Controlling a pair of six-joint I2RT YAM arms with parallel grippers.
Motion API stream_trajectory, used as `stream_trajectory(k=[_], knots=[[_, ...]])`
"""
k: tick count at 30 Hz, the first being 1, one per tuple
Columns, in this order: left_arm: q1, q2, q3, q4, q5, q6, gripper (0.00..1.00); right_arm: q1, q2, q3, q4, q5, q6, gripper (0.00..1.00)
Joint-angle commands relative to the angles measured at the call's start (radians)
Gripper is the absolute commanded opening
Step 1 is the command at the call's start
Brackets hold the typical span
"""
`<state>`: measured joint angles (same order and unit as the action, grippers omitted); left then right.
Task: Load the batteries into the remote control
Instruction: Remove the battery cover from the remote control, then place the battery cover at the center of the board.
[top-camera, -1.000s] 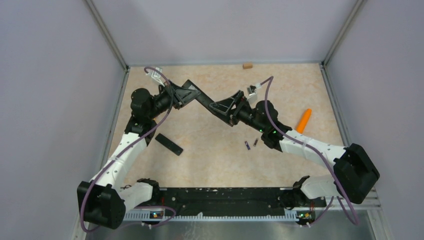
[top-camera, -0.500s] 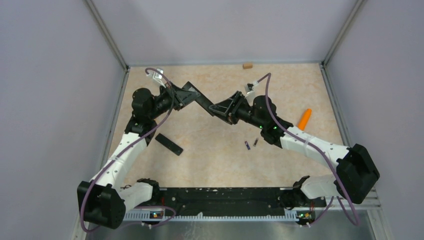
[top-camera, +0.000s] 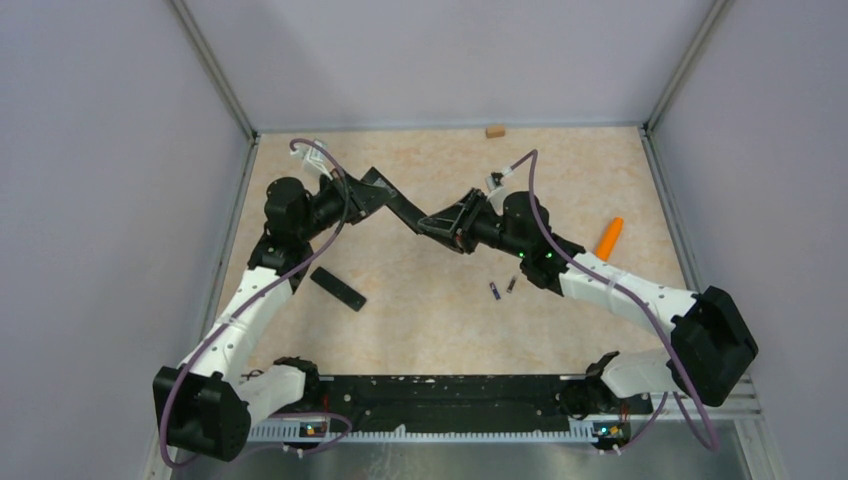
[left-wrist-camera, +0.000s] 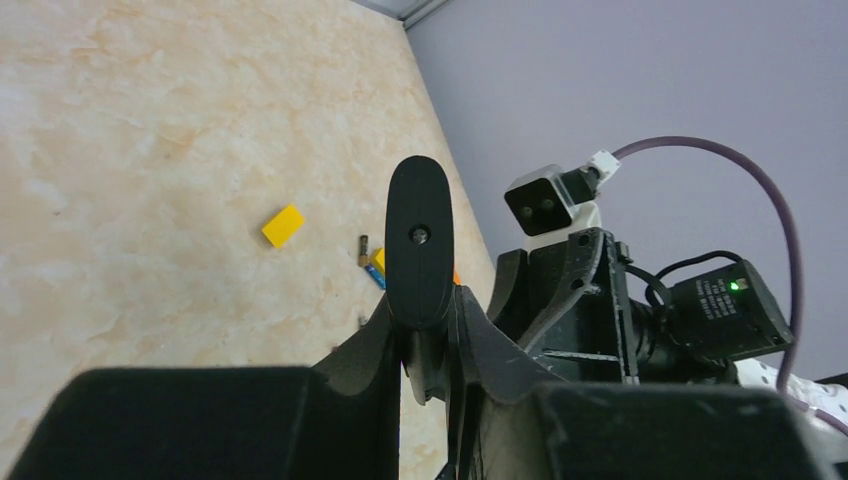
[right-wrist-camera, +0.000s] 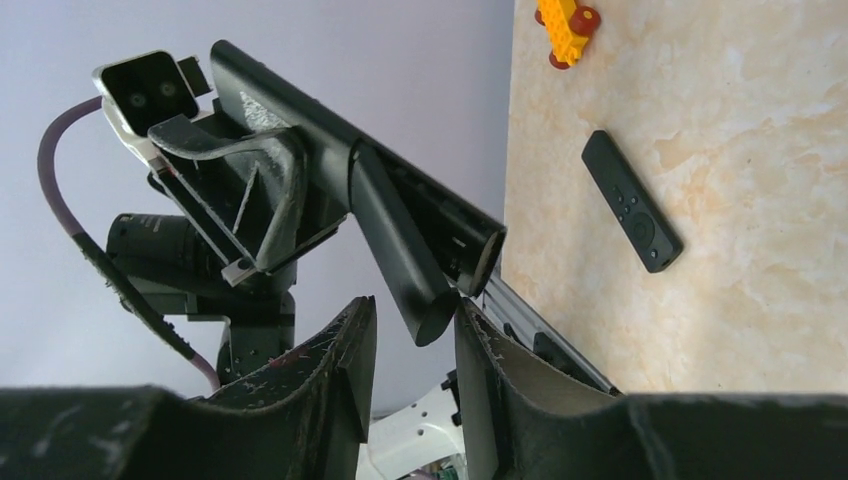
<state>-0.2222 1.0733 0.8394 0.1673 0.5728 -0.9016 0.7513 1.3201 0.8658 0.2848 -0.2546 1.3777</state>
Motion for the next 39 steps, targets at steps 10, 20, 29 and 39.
stream_trajectory(k=[10, 20, 29, 39], knots=[[0.005, -0.021, 0.009, -0.009, -0.002, 0.073, 0.0, -0.006, 0.036, 0.041, 0.122, -0.036, 0.02, 0.28], [0.006, -0.033, -0.006, -0.044, -0.047, 0.12, 0.0, -0.006, 0.046, 0.048, 0.149, -0.008, -0.028, 0.02], [0.006, -0.088, -0.006, -0.268, -0.384, 0.272, 0.0, -0.005, -0.058, 0.006, 0.012, 0.108, -0.137, 0.0], [0.007, -0.183, -0.013, -0.307, -0.479, 0.268, 0.0, 0.02, 0.078, -0.157, 0.027, 0.167, -0.1, 0.0]])
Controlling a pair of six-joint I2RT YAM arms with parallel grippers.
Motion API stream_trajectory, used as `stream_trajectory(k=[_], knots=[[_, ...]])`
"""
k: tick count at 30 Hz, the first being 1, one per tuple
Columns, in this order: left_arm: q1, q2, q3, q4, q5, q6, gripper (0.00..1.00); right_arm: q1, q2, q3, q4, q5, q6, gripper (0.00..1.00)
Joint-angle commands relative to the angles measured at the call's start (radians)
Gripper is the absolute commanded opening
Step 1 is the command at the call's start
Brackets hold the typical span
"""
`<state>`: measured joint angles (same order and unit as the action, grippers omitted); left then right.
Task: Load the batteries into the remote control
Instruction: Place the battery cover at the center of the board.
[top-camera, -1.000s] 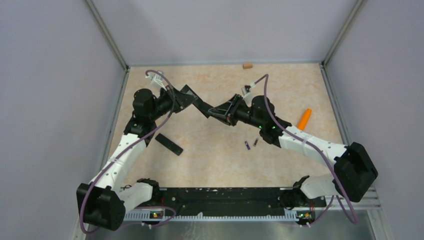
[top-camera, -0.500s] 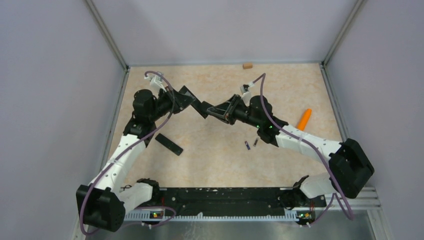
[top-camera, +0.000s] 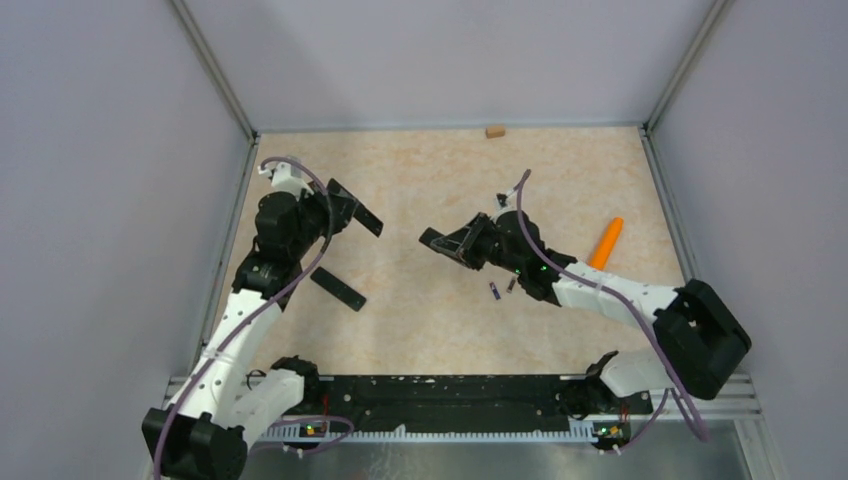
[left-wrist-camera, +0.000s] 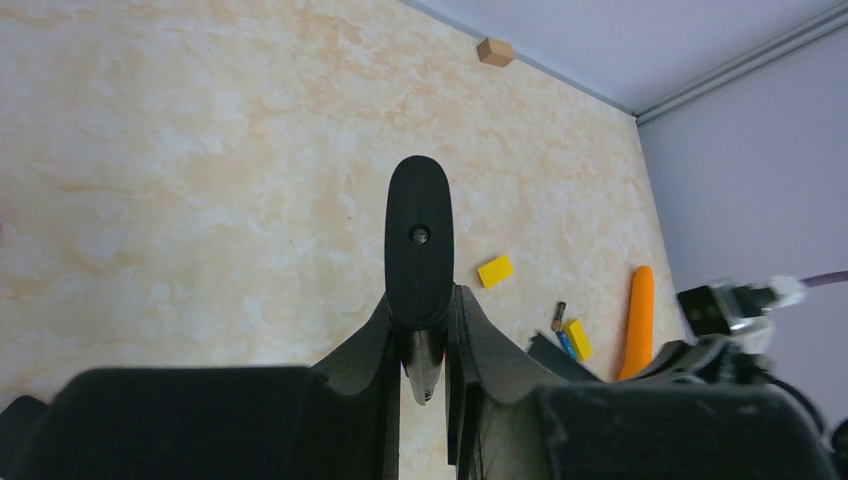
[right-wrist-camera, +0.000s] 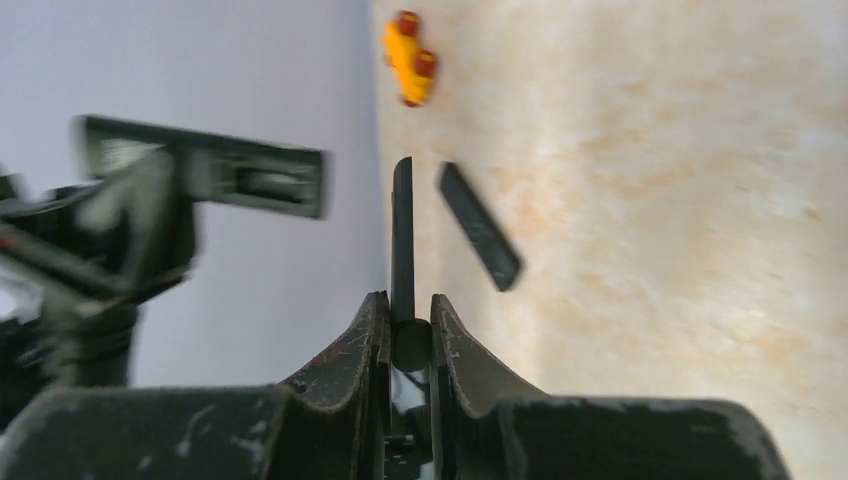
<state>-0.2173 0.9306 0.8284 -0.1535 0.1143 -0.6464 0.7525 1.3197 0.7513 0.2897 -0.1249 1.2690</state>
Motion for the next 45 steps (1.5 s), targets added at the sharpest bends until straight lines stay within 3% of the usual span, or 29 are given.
stream_trajectory(k=[1, 10, 14, 18, 28, 29, 33, 37, 39, 44, 45], knots=[[0.002, -0.048, -0.003, 0.013, -0.007, 0.007, 0.0, 0.027, 0.107, -0.044, 0.029, 0.039, 0.019, 0.0], [0.001, -0.112, -0.006, -0.023, 0.138, -0.012, 0.0, 0.087, 0.295, -0.047, 0.057, 0.023, 0.114, 0.0], [0.0, -0.182, -0.03, -0.013, 0.153, 0.002, 0.0, 0.125, 0.297, -0.047, -0.02, 0.094, 0.15, 0.1], [0.001, -0.213, -0.031, -0.021, 0.164, 0.018, 0.0, 0.156, 0.288, -0.074, -0.006, 0.12, 0.168, 0.27], [0.001, -0.239, -0.031, -0.01, 0.153, 0.024, 0.0, 0.179, 0.228, -0.09, -0.153, 0.192, 0.188, 0.31], [0.001, -0.239, -0.031, -0.006, 0.154, 0.024, 0.0, 0.179, 0.206, -0.089, -0.18, 0.202, 0.186, 0.33], [0.001, -0.226, -0.028, 0.004, 0.171, 0.021, 0.0, 0.179, 0.102, -0.075, -0.278, 0.219, 0.155, 0.6], [0.001, -0.196, -0.025, 0.035, 0.23, 0.021, 0.0, 0.171, -0.076, -0.077, -0.351, 0.353, -0.01, 0.64], [0.001, -0.169, -0.016, 0.066, 0.31, 0.029, 0.0, 0.143, -0.169, -0.028, -0.43, 0.43, -0.242, 0.64], [0.001, -0.089, 0.018, 0.139, 0.506, -0.013, 0.0, 0.037, -0.198, 0.142, -0.688, 0.433, -0.527, 0.65], [0.001, -0.078, 0.016, 0.183, 0.554, -0.023, 0.0, 0.036, -0.205, 0.148, -0.706, 0.442, -0.551, 0.73]])
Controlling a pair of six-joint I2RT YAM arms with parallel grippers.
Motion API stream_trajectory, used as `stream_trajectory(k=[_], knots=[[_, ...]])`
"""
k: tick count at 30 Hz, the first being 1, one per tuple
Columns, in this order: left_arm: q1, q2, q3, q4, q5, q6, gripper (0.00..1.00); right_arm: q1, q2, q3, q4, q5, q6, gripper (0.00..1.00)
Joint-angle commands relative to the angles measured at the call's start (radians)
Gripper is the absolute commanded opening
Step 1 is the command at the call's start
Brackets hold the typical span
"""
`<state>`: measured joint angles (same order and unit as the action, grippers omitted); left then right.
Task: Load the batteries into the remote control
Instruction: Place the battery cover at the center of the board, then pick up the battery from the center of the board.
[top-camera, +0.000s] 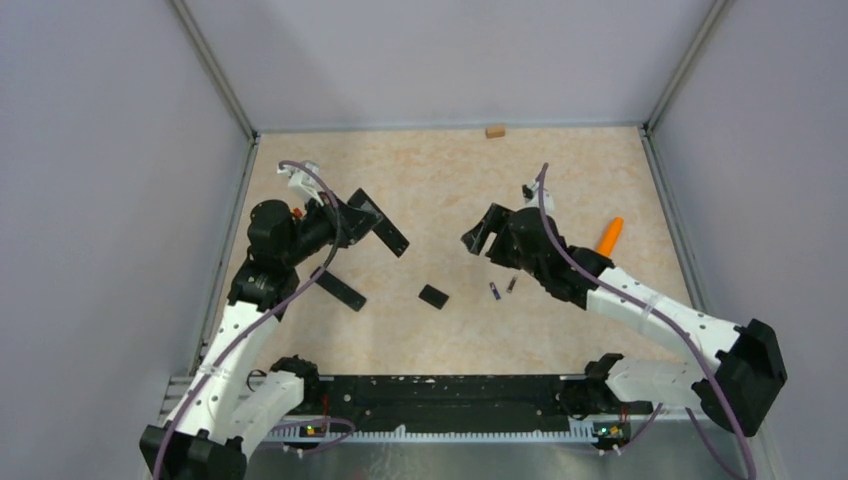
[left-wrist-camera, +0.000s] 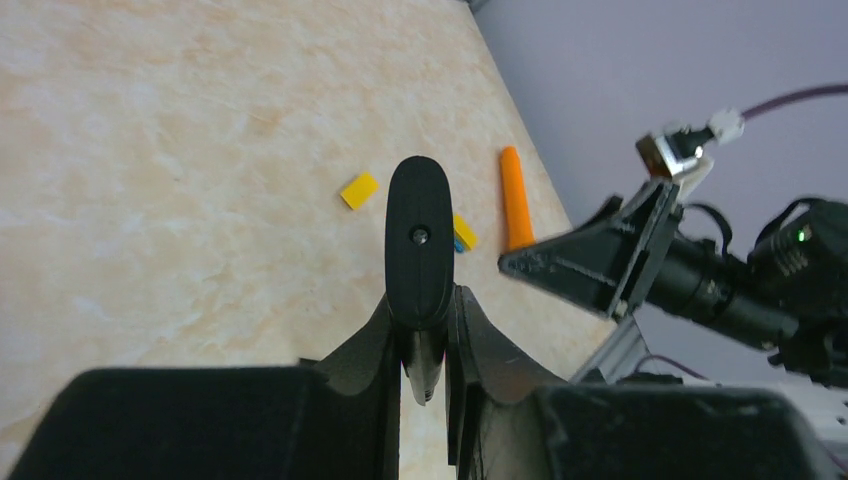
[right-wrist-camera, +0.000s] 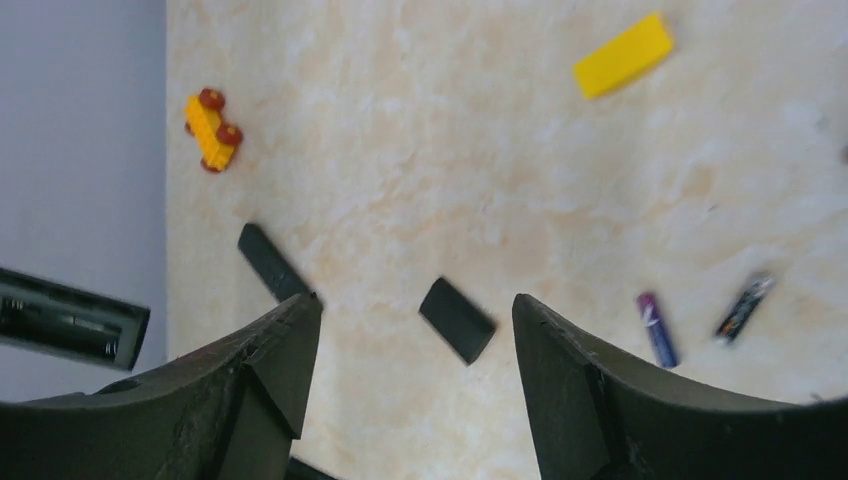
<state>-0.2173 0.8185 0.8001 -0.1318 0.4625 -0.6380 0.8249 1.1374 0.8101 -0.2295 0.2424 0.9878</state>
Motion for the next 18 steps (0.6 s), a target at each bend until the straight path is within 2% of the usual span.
stream_trajectory(k=[1, 2, 4, 7, 8, 10, 11, 15, 18], knots=[[0.001, 0.046, 0.042, 0.199, 0.257, -0.039, 0.0, -0.036, -0.032, 0.094, -0.204, 0.087, -0.285, 0.86], [0.001, 0.058, 0.04, 0.237, 0.313, -0.044, 0.0, -0.038, -0.039, 0.098, -0.219, 0.108, -0.297, 0.91], [0.001, 0.07, 0.037, 0.325, 0.44, -0.042, 0.0, -0.038, -0.044, 0.105, -0.255, 0.147, -0.317, 0.92], [-0.004, 0.047, 0.013, 0.44, 0.609, -0.065, 0.0, -0.061, -0.023, 0.134, -0.334, 0.186, -0.315, 0.77], [-0.006, 0.028, -0.006, 0.469, 0.631, -0.066, 0.0, -0.073, -0.013, 0.146, -0.368, 0.191, -0.293, 0.68], [-0.007, -0.01, -0.034, 0.487, 0.659, -0.034, 0.0, -0.084, 0.001, 0.141, -0.392, 0.192, -0.268, 0.51], [-0.008, -0.027, -0.041, 0.47, 0.665, -0.01, 0.0, -0.085, 0.001, 0.125, -0.386, 0.206, -0.251, 0.47], [-0.008, -0.072, -0.022, 0.346, 0.619, 0.085, 0.0, -0.124, 0.011, 0.067, -0.304, 0.17, -0.209, 0.43], [-0.009, -0.061, 0.017, 0.287, 0.596, 0.089, 0.0, -0.152, 0.048, 0.052, -0.284, 0.155, -0.165, 0.44]])
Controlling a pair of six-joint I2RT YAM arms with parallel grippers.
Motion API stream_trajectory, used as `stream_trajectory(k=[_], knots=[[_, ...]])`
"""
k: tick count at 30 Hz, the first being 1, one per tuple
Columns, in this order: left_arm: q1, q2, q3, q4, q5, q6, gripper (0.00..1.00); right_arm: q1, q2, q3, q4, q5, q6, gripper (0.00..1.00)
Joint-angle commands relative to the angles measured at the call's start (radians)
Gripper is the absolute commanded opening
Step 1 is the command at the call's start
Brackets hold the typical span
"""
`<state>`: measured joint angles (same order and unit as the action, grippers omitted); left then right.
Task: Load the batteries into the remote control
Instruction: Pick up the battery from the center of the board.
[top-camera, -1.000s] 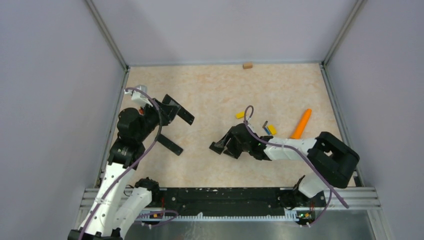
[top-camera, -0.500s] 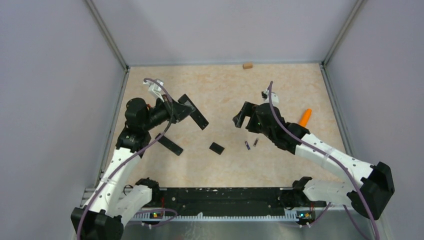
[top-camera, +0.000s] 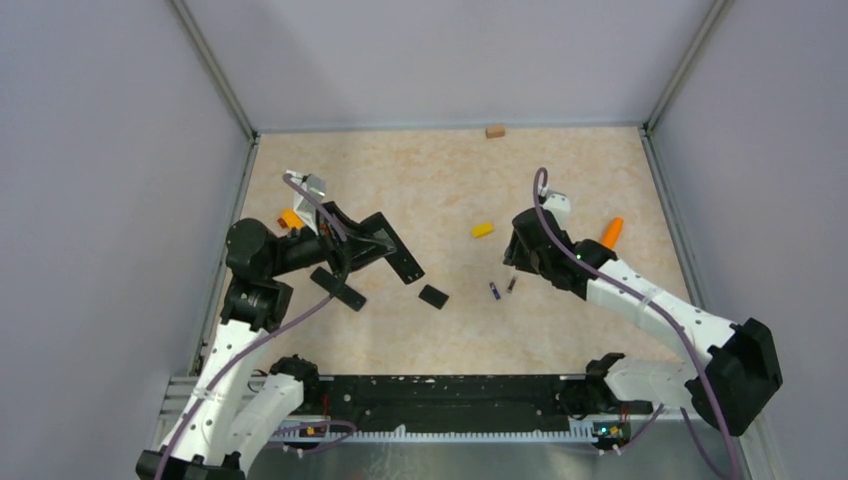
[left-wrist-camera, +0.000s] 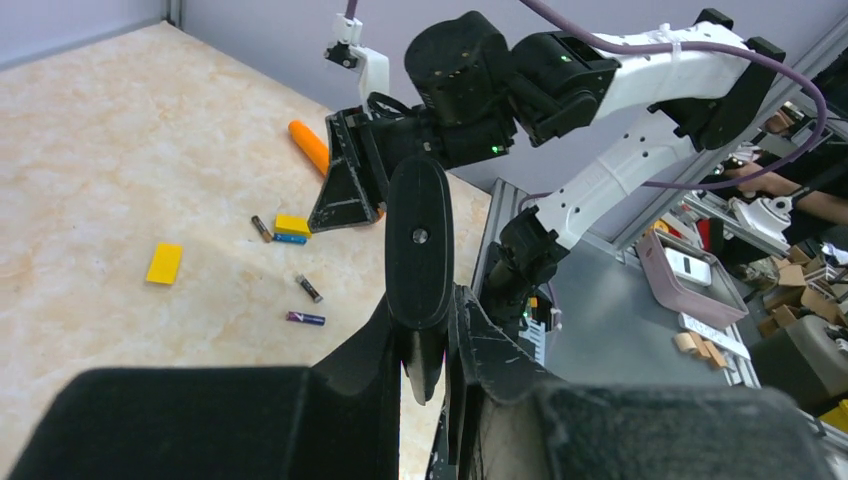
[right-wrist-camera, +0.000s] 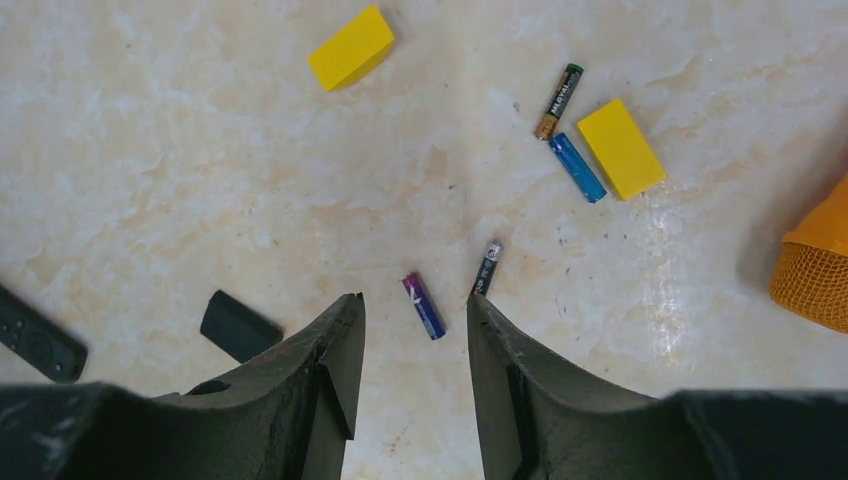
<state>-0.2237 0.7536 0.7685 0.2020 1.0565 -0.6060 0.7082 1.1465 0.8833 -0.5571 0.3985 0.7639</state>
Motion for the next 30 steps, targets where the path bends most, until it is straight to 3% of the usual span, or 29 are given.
stream_trajectory(k=[1, 6, 11, 21, 24, 30], knots=[[-0.002, 0.01, 0.057, -0.065, 0.0, 0.057, 0.0, -0.039, 0.054, -0.026, 0.047, 0.002, 0.074, 0.44], [-0.002, 0.013, 0.049, -0.085, -0.069, 0.027, 0.0, -0.052, 0.124, -0.055, 0.034, 0.024, 0.152, 0.42], [-0.002, 0.028, 0.011, 0.005, -0.13, -0.009, 0.0, -0.067, 0.175, -0.124, 0.075, -0.016, 0.158, 0.41], [-0.002, 0.082, 0.006, 0.044, -0.063, -0.007, 0.0, -0.073, 0.219, -0.185, 0.218, -0.05, 0.144, 0.35], [-0.002, 0.076, -0.001, 0.045, -0.075, -0.002, 0.0, -0.073, 0.245, -0.15, 0.165, 0.001, 0.158, 0.42], [-0.001, 0.081, 0.013, 0.005, -0.104, 0.031, 0.0, -0.073, 0.301, -0.103, 0.108, 0.047, 0.169, 0.4]])
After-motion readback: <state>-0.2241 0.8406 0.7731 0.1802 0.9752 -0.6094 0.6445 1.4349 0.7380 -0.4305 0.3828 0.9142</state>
